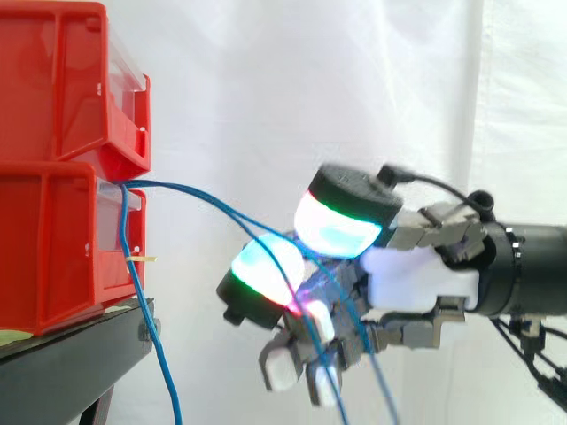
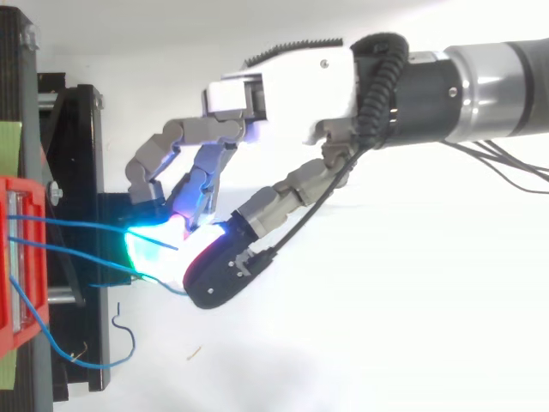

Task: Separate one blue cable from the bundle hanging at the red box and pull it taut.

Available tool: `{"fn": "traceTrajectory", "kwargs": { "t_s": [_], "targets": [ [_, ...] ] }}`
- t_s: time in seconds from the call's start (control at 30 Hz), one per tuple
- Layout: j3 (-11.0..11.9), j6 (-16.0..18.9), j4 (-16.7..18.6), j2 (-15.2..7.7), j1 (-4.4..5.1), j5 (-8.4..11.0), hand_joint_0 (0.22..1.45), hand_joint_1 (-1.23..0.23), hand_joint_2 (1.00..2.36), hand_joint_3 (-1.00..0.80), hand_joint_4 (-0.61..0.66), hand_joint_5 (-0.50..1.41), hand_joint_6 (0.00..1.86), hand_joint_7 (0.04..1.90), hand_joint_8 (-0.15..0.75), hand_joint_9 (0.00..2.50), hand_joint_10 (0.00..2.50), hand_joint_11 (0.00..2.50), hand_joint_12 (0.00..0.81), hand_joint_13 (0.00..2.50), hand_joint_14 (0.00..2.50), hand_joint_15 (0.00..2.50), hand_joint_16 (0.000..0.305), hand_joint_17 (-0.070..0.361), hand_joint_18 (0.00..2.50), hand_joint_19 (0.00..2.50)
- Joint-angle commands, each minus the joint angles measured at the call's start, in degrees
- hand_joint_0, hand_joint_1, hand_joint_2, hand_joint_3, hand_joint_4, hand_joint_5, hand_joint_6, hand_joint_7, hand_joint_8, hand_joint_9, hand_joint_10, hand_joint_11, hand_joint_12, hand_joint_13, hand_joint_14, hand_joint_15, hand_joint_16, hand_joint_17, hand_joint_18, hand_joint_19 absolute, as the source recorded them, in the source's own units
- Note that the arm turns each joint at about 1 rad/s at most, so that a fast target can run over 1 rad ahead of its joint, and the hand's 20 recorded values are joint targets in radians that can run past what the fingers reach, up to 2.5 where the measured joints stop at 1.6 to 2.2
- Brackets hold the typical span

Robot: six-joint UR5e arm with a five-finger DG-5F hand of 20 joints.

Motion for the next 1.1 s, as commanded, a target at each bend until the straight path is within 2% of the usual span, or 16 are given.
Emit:
{"fn": "traceTrajectory", "kwargs": {
  "t_s": [0.0,0.17,0.27,0.43,0.5,0.7,0.83,0.9,1.07],
  "targets": [
    [-1.08,-3.99,-2.06,2.52,-0.38,0.12,0.58,-0.7,1.0,-0.47,0.19,-0.19,0.84,0.96,0.32,0.86,0.02,0.82,0.375,0.76,0.01,0.42,0.047,0.105,0.85,0.51],
    [-2.31,-3.99,-3.99,3.32,-0.38,-0.05,0.55,-0.52,1.0,-0.5,0.18,-0.17,0.83,0.97,0.326,0.91,0.02,0.81,0.376,0.79,0.01,0.41,0.047,0.105,0.87,0.52],
    [-2.31,-3.9,-4.43,3.32,-0.29,0.03,0.57,-0.47,1.0,-0.5,0.17,-0.16,0.82,1.0,0.323,0.92,0.02,0.81,0.371,0.79,0.01,0.41,0.046,0.103,0.88,0.53],
    [-2.22,-3.9,-4.35,3.32,-0.2,0.39,0.6,-0.55,1.0,-0.44,0.16,-0.16,0.82,1.03,0.323,0.92,0.02,0.8,0.368,0.79,0.01,0.42,0.045,0.102,0.88,0.53],
    [-2.31,-3.81,-4.35,3.32,-0.12,0.47,0.6,-0.63,1.01,-0.37,0.16,-0.17,0.83,1.04,0.322,0.92,0.02,0.83,0.371,0.79,0.01,0.43,0.045,0.102,0.88,0.53],
    [-2.31,-3.11,-4.43,3.32,-0.03,1.09,0.61,-0.71,1.01,-0.22,0.17,-0.18,0.87,1.03,0.358,0.93,0.01,0.85,0.407,0.82,0.01,0.41,0.053,0.118,0.96,0.48],
    [-2.31,-2.32,-4.35,3.23,0.15,1.88,0.61,-0.71,1.01,-0.28,0.19,-0.18,0.88,1.01,0.347,0.92,0.02,0.86,0.394,0.81,0.01,0.41,0.05,0.112,0.93,0.51],
    [-2.31,-1.7,-4.35,3.23,0.24,2.41,0.58,-0.63,1.01,-0.41,0.17,-0.18,0.88,1.01,0.336,0.93,0.02,0.87,0.372,0.8,0.01,0.42,0.046,0.103,0.91,0.54],
    [-3.19,-0.03,-3.99,3.23,0.59,3.99,0.57,-0.48,1.0,-0.47,0.16,-0.16,0.86,1.05,0.333,0.98,0.02,0.85,0.371,0.82,0.01,0.42,0.046,0.104,0.94,0.55]
  ]
}}
